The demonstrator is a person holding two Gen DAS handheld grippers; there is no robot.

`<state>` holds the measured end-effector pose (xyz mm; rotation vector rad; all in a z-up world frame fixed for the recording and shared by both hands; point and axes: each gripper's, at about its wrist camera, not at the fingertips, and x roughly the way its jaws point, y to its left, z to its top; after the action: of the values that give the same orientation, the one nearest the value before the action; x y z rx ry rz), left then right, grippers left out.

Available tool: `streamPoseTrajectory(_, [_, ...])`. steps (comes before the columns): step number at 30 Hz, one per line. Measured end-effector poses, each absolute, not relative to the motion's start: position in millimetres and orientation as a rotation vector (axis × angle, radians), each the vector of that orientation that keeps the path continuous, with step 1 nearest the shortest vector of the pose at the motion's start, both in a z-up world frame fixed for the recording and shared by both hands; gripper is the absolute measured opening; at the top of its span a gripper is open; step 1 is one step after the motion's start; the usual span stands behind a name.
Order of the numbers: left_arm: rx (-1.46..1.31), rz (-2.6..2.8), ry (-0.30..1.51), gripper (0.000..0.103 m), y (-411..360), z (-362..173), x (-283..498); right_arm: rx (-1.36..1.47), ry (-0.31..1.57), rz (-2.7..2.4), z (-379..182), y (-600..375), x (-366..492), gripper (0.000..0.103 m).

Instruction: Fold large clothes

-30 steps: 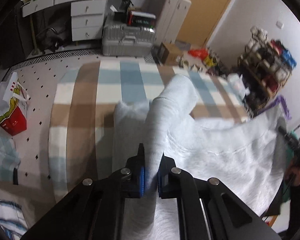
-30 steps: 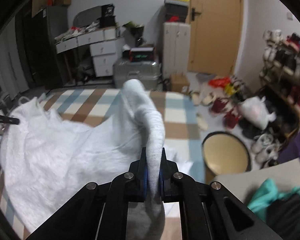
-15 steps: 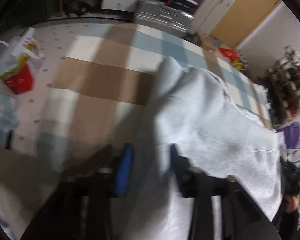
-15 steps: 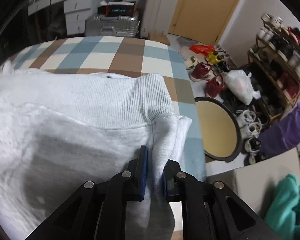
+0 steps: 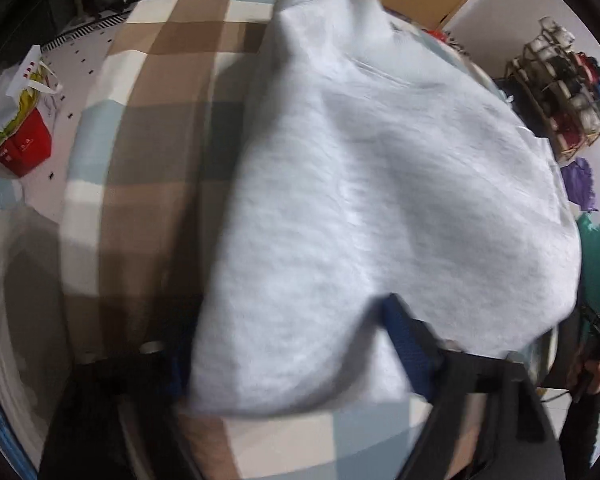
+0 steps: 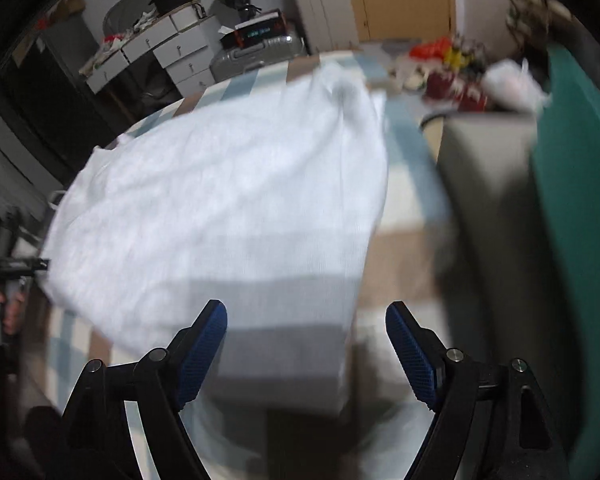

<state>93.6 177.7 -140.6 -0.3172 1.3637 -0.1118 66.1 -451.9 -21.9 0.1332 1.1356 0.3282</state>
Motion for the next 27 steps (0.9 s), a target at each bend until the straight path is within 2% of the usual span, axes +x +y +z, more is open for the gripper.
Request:
streamPoseTrajectory(1, [-0.296, -0.098, 1.357, 0.035, 174.2, -139.5, 91.0, 0.182, 1.14, 0.357, -26.1, -452.8, 62.6, 0.081])
streamPoseTrajectory(2, [-0.29, -0.098, 1.357, 0.02, 171.2, -139.0, 88.1, 0.218, 1.134, 0.383, -28.0, -452.8, 61.8, 0.069])
streamPoseTrajectory(3, [-0.3, -0.098, 1.354, 0.018, 169.5, -137.7, 84.9, 0.243, 1.128, 0.414, -27.8, -452.4, 62.0, 0.037])
streamPoseTrajectory(4, [-0.313, -0.087, 1.35, 0.017, 168.6, -136.4, 80.8, 0.249, 1.12, 0.425, -27.2, -450.3, 62.1, 0.013])
streamPoseTrajectory(8, [-0.307, -0.1, 1.35, 0.014, 158.9, -131.6, 49.3, 0.213, 1.047, 0.413, -16.4, -454.4, 50.4, 0.009])
streamPoseTrajectory(14, [-0.298, -0.18, 1.382, 0.016, 139.7, -117.3, -28.0, 0.098, 1.057, 0.431, -2.1, -468.2, -3.5, 0.009])
streamPoseTrajectory(15, [-0.29, -0.191, 1.397, 0.022, 137.7, -116.3, -37.6, 0.069, 1.069, 0.435, -0.8, -470.4, -12.5, 0.009])
streamPoseTrajectory(17, [-0.274, -0.156, 1.433, 0.027, 141.7, -113.9, -52.9, -0.026, 1.085, 0.422, -0.9, -470.2, -31.0, 0.015])
streamPoseTrajectory(20, [-0.314, -0.098, 1.425, 0.037, 158.1, -96.2, -55.9, -0.18, 1.086, 0.425, 2.9, -463.4, -44.3, 0.032])
streamPoseTrajectory(22, [-0.272, -0.079, 1.362, 0.042, 163.4, -73.0, -43.8, -0.235, 1.039, 0.433, 17.8, -462.0, -48.8, 0.049])
streamPoseTrajectory(23, [-0.246, -0.067, 1.328, 0.052, 163.4, -62.2, -37.6, -0.243, 1.009, 0.428, 26.8, -463.5, -49.1, 0.055])
streamPoseTrajectory(24, [-0.231, -0.06, 1.281, 0.069, 163.7, -50.0, -27.9, -0.246, 0.972, 0.427, 38.0, -463.3, -46.9, 0.067])
streamPoseTrajectory(25, [-0.229, -0.064, 1.229, 0.077, 162.3, -38.8, -14.8, -0.252, 0.93, 0.424, 51.7, -459.0, -39.2, 0.076])
streamPoseTrajectory(26, [-0.226, -0.072, 1.189, 0.085, 159.0, -31.1, 0.2, -0.252, 0.898, 0.418, 61.4, -454.4, -30.7, 0.079])
streamPoseTrajectory(27, [-0.213, -0.084, 1.164, 0.085, 157.8, -28.6, 13.7, -0.246, 0.869, 0.418, 70.5, -449.3, -17.9, 0.086])
